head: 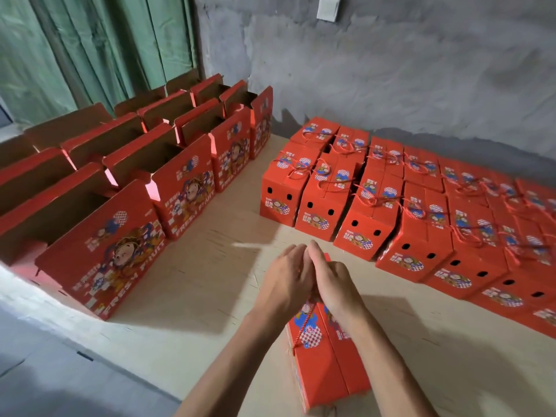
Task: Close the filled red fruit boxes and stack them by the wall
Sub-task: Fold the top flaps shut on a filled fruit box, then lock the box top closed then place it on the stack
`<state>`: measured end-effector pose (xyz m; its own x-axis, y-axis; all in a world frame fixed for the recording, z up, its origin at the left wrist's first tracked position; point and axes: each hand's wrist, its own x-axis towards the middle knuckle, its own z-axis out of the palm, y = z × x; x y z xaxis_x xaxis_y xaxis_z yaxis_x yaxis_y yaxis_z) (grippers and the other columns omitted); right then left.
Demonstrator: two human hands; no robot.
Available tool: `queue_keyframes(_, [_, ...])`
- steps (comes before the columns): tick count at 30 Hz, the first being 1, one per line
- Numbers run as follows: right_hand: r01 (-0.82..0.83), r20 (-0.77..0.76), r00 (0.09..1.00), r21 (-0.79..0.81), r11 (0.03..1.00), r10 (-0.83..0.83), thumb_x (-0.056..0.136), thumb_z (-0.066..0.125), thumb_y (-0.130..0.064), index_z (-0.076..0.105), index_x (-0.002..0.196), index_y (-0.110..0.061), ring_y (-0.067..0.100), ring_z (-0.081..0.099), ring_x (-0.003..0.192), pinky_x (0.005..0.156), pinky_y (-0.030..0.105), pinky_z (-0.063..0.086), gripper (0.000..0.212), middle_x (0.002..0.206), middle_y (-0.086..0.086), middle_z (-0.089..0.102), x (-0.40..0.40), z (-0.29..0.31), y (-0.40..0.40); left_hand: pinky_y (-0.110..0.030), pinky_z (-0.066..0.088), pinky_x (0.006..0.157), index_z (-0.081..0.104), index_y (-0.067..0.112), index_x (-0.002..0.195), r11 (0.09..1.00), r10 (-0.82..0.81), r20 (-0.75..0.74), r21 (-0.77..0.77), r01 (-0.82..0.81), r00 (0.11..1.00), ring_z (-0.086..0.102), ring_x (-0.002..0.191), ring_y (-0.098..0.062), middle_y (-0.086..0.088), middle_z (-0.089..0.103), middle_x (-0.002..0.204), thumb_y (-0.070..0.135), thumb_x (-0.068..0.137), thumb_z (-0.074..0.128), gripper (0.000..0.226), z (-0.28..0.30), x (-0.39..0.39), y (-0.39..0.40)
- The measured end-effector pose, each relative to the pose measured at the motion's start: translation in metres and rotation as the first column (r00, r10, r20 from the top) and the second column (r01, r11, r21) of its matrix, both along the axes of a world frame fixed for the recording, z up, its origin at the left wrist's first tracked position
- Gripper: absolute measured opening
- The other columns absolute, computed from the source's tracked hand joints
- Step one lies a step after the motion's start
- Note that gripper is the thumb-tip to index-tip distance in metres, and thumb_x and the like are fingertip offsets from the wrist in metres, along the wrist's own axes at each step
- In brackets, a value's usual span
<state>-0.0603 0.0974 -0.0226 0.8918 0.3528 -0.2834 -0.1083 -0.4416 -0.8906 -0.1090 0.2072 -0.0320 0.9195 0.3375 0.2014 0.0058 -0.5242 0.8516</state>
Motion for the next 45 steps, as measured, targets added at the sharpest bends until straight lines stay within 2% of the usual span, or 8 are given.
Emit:
queue_keyframes(3, [0.045, 0.048, 0.997, 0.151, 0.987, -0.053, 0.096, 0.051, -0.066, 0.061, 0.05, -0.02, 0.007, 0.055, 0.047, 0.063, 0.035, 0.045, 0.066, 0.048, -0.008, 0.056, 0.001, 0.011, 0.012, -0.032, 0.043, 0.067, 0.053, 0.025, 0.086, 0.996, 0.063, 0.039, -0.064, -0.061, 0.997, 0.057, 0.078, -0.009, 0.007, 0.061, 0.082, 0.033, 0.11, 0.038, 0.029, -0.004, -0.003, 0.006])
queue_keyframes(8, [-0.001, 0.189, 0.981, 0.253, 0.967, -0.049, 0.093, 0.05, -0.072, 0.029, 0.047, -0.023, 0.014, 0.035, 0.045, 0.052, 0.029, 0.035, 0.07, 0.046, -0.008, 0.032, 0.01, 0.029, 0.043, -0.031, 0.049, 0.092, 0.068, 0.029, 0.113, 0.968, 0.069, 0.121, -0.249, -0.037, 0.99, 0.061, 0.106, 0.003, 0.021, 0.07, 0.108, 0.025, 0.112, 0.038, 0.031, -0.007, -0.012, 0.013])
queue_keyframes(10, [-0.015, 0.175, 0.984, 0.292, 0.956, -0.038, 0.092, 0.049, -0.073, 0.029, 0.044, -0.022, 0.017, 0.034, 0.045, 0.048, 0.028, 0.035, 0.073, 0.045, -0.005, 0.03, 0.014, 0.036, 0.062, -0.031, 0.036, 0.118, 0.059, 0.019, 0.144, 0.972, 0.104, 0.115, -0.221, -0.077, 0.988, 0.044, 0.141, -0.003, 0.009, 0.058, 0.146, 0.025, 0.113, 0.034, 0.039, -0.008, -0.011, 0.023])
queue_keyframes(12, [-0.005, 0.143, 0.989, 0.311, 0.951, -0.041, 0.092, 0.049, -0.072, 0.036, 0.041, -0.024, 0.017, 0.036, 0.045, 0.046, 0.027, 0.036, 0.071, 0.045, -0.005, 0.034, 0.022, 0.04, 0.084, -0.035, 0.022, 0.126, 0.044, 0.017, 0.155, 0.978, 0.118, 0.068, -0.181, -0.104, 0.991, 0.024, 0.153, -0.005, 0.005, 0.041, 0.161, 0.026, 0.113, 0.031, 0.045, -0.009, -0.009, 0.042])
queue_keyframes(19, [-0.041, 0.127, 0.992, 0.35, 0.936, -0.004, 0.086, 0.055, -0.077, 0.049, 0.043, -0.025, 0.014, 0.04, 0.045, 0.052, 0.033, 0.038, 0.068, 0.047, -0.008, 0.041, 0.057, 0.053, 0.179, -0.038, 0.025, 0.124, 0.044, 0.025, 0.155, 0.981, 0.192, 0.049, 0.02, -0.193, 0.98, 0.029, 0.153, -0.015, 0.004, 0.041, 0.161, 0.034, 0.11, 0.042, 0.046, -0.01, 0.003, 0.12])
queue_keyframes(24, [-0.001, 0.159, 0.986, 0.348, 0.938, -0.058, 0.087, 0.057, -0.076, 0.055, 0.046, -0.028, 0.008, 0.044, 0.046, 0.049, 0.025, 0.041, 0.063, 0.047, -0.014, 0.046, 0.102, 0.067, 0.255, -0.039, 0.022, 0.125, 0.028, 0.022, 0.159, 0.961, 0.191, -0.05, 0.211, -0.176, 0.98, 0.021, 0.153, -0.017, 0.003, 0.03, 0.165, 0.053, 0.102, 0.05, 0.069, -0.019, 0.037, 0.195])
queue_keyframes(33, [0.128, 0.147, 0.97, 0.381, 0.916, -0.196, 0.092, 0.065, -0.053, 0.051, 0.059, -0.022, 0.01, 0.034, 0.046, 0.049, 0.029, 0.031, 0.047, 0.05, -0.01, 0.041, 0.215, 0.066, 0.365, -0.04, 0.027, 0.124, 0.038, 0.015, 0.151, 0.906, 0.067, -0.039, 0.421, -0.044, 0.997, 0.025, 0.152, -0.026, -0.005, 0.04, 0.158, 0.046, 0.099, 0.052, 0.062, -0.029, 0.178, 0.333])
queue_keyframes(45, [0.178, 0.244, 0.936, 0.299, 0.938, -0.255, 0.092, 0.062, -0.041, 0.046, 0.068, -0.013, 0.017, 0.027, 0.05, 0.052, 0.035, 0.026, 0.04, 0.055, -0.005, 0.032, 0.412, 0.082, 0.412, -0.036, 0.015, 0.127, 0.039, 0.006, 0.149, 0.875, -0.038, -0.005, 0.483, 0.035, 0.999, 0.025, 0.153, -0.028, -0.012, 0.042, 0.157, 0.049, 0.103, 0.047, 0.063, -0.023, 0.393, 0.378])
